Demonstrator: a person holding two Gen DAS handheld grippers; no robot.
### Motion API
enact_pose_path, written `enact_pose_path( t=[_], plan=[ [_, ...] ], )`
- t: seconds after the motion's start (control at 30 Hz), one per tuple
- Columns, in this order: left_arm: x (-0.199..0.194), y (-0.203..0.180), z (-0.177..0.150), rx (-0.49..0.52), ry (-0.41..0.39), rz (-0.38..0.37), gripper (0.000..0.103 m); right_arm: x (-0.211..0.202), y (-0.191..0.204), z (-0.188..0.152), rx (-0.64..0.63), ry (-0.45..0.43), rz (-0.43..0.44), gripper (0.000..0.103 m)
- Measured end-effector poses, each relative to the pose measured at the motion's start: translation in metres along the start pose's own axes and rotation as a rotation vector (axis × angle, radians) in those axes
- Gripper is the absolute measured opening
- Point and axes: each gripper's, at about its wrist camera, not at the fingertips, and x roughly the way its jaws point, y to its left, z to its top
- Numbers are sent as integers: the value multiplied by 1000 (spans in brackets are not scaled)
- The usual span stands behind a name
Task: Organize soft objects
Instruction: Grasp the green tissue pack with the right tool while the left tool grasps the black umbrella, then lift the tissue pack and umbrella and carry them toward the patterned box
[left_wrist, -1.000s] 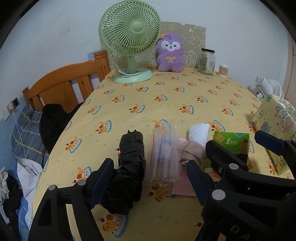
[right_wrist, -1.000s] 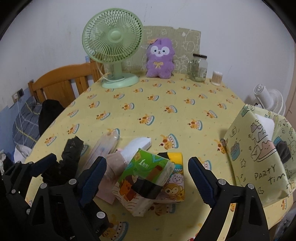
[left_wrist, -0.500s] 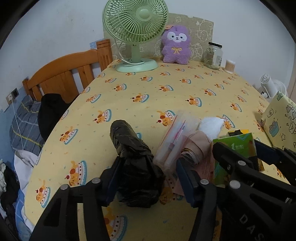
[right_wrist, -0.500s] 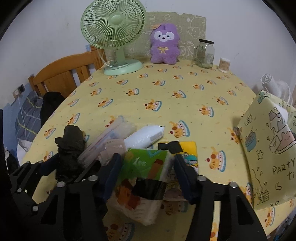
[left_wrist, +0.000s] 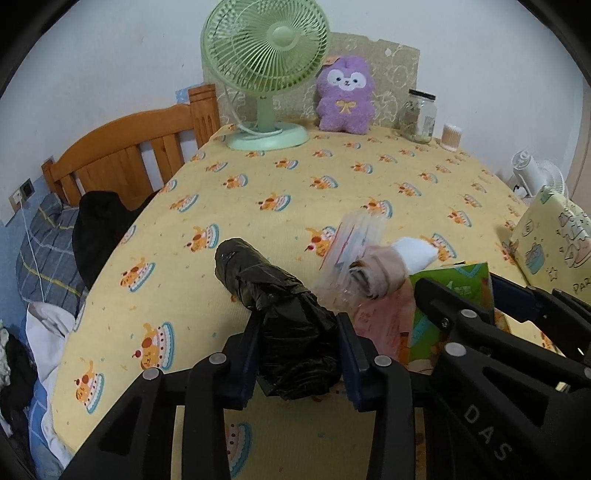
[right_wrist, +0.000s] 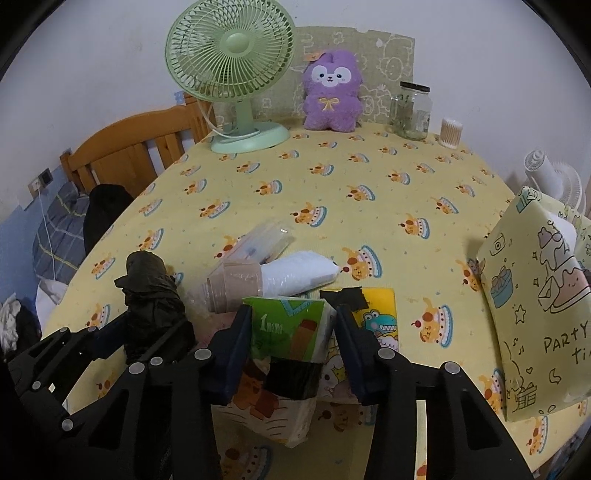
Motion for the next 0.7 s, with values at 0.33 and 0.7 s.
enact_pose_path(
  t=[0.33, 0.7],
  plan=[
    [-23, -12, 17, 18, -57, -35, 38, -24, -6, 15, 15, -53, 0, 48],
    [-51, -30, 33, 40, -118, -55, 38, -55, -16, 30, 17, -113, -5, 48]
  ],
)
